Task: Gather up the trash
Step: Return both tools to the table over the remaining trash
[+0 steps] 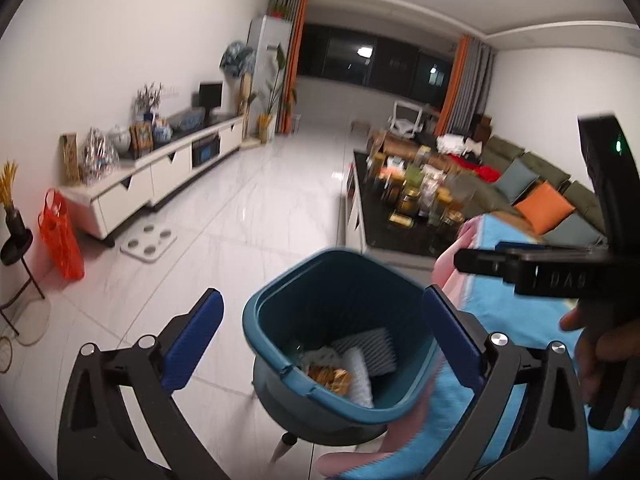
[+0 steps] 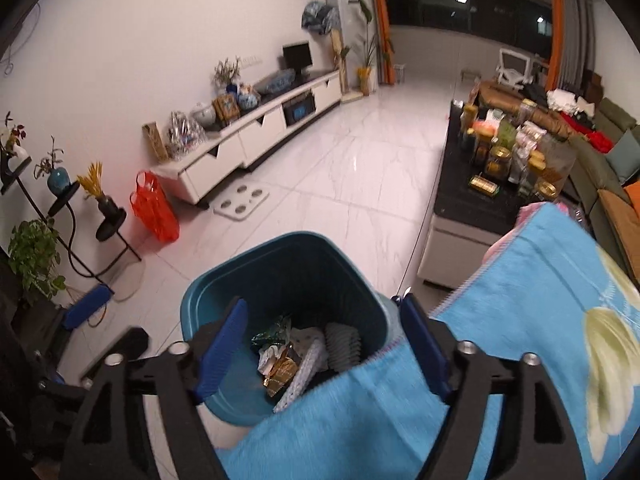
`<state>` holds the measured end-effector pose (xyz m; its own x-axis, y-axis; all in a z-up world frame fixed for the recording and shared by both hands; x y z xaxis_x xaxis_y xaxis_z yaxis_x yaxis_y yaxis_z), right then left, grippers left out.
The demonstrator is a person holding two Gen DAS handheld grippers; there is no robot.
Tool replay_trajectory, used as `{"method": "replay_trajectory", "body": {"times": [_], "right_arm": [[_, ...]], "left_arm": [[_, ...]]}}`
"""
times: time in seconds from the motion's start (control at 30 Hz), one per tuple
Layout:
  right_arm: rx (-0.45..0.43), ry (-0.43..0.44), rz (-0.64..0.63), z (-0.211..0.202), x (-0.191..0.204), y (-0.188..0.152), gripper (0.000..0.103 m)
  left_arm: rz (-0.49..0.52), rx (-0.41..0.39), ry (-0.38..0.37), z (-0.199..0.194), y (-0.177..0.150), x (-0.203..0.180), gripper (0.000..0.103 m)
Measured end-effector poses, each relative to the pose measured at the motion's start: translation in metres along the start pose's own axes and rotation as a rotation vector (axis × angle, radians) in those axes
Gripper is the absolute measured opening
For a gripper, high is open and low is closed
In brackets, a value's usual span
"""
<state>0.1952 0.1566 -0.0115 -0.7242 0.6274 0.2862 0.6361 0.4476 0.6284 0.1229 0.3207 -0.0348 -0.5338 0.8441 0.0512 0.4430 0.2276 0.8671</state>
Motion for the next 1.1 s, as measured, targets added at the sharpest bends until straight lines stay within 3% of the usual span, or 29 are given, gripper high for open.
{"method": "replay_trajectory", "body": {"times": [0.2,0.47,0.63,1.1], "right_arm": [[-0.136,0.006,0.029,-0.058,-0.02,-0.022,0.096],[-0.305,-0.039,0.097,-0.137,-0.061,-0.074,0.096],[-0.395,-0.103,0.149,-0.184,-0.092,-0.114,0.096],[-0.556,-0.363,0.291,-0.279,-0.167,-0.226,0.096]], "left_arm": [[0.057,-0.103,-0.009,-0.057,0.018,-0.026,0.097],[0.092,-0.221,-0.062,-0.127,0.024,-0.071,0.097],[0.12,-0.275,-0.133,-0.155,0.024,-0.108,0.097],[0.278,-0.289,-0.426,-0.193,0.0,-0.239,0.097]]}}
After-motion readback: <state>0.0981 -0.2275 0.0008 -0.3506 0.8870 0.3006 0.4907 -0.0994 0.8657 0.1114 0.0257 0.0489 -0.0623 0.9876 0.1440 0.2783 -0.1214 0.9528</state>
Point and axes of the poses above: each gripper's, at about its wrist camera, not at the fingertips, and z roughly the way its jaws point, x to its left, y to its top, the point moved 1 cm from there along z, roughly the way its jaws point, and after that the axes turned 14 degrees about z, right-handed, at the moved point
